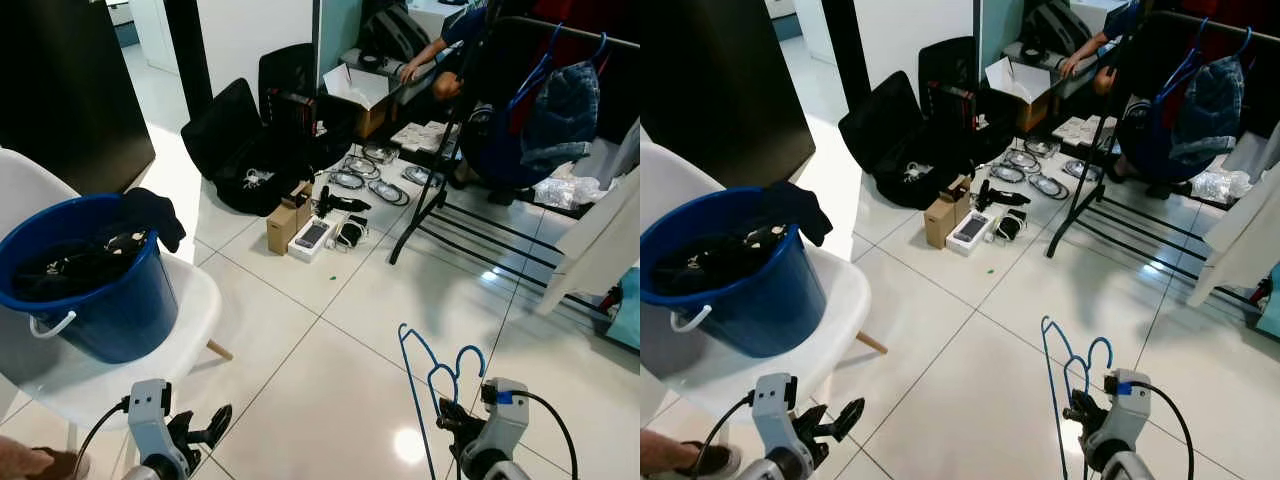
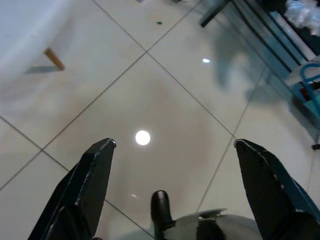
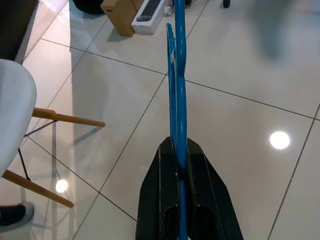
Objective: Hang hanger
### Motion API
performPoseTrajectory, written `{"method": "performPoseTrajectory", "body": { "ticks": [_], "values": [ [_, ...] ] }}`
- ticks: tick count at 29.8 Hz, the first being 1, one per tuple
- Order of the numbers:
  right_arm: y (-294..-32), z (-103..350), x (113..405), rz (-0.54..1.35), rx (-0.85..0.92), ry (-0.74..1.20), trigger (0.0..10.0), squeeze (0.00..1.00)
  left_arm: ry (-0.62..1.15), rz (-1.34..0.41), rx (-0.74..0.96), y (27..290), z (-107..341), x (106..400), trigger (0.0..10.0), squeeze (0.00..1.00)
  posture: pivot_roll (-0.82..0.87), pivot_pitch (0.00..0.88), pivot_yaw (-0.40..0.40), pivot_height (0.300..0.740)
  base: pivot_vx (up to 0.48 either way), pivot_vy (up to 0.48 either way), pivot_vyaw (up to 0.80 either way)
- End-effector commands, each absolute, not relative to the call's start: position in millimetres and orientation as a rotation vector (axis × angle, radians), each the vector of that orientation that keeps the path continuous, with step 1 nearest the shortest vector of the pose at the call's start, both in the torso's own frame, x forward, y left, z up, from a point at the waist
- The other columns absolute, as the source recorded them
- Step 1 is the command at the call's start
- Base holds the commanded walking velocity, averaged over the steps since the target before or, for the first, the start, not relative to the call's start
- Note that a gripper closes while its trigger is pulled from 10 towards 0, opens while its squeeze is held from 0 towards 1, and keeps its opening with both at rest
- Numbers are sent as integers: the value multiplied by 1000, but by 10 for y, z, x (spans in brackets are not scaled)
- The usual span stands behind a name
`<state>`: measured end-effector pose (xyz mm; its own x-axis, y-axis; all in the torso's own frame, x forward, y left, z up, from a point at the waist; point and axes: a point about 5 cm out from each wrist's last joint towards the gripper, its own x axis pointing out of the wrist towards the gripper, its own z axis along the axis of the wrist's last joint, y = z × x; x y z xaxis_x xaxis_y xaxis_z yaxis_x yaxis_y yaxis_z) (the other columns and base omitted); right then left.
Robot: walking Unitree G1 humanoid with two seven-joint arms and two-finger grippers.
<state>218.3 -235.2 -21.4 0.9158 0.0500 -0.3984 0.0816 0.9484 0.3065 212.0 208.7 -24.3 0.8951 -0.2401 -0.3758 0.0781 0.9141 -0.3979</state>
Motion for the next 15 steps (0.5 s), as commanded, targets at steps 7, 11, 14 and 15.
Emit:
{"method": "performPoseTrajectory", "body": {
  "ticks": [7, 11, 14, 15],
  "values": [
    [-2338, -248, 2196, -14, 320, 437, 10000, 0, 498, -126, -390, 2229, -338, 2142, 10000, 0, -29, 13, -54, 740, 0, 0, 0],
    [-2346, -242, 2206, -3, 314, 442, 10000, 0, 505, -115, -392, 2221, -359, 2139, 10000, 0, -8, 15, -78, 740, 0, 0, 0],
    [-2357, -239, 2207, 6, 308, 447, 10000, 0, 506, -112, -393, 2190, -376, 2129, 10000, 0, 0, 17, -87, 740, 0, 0, 0],
    [-2360, -239, 2206, 10, 304, 449, 10000, 0, 505, -113, -394, 2168, -382, 2127, 10000, 0, 2, 18, -87, 740, 0, 0, 0]
  ]
}}
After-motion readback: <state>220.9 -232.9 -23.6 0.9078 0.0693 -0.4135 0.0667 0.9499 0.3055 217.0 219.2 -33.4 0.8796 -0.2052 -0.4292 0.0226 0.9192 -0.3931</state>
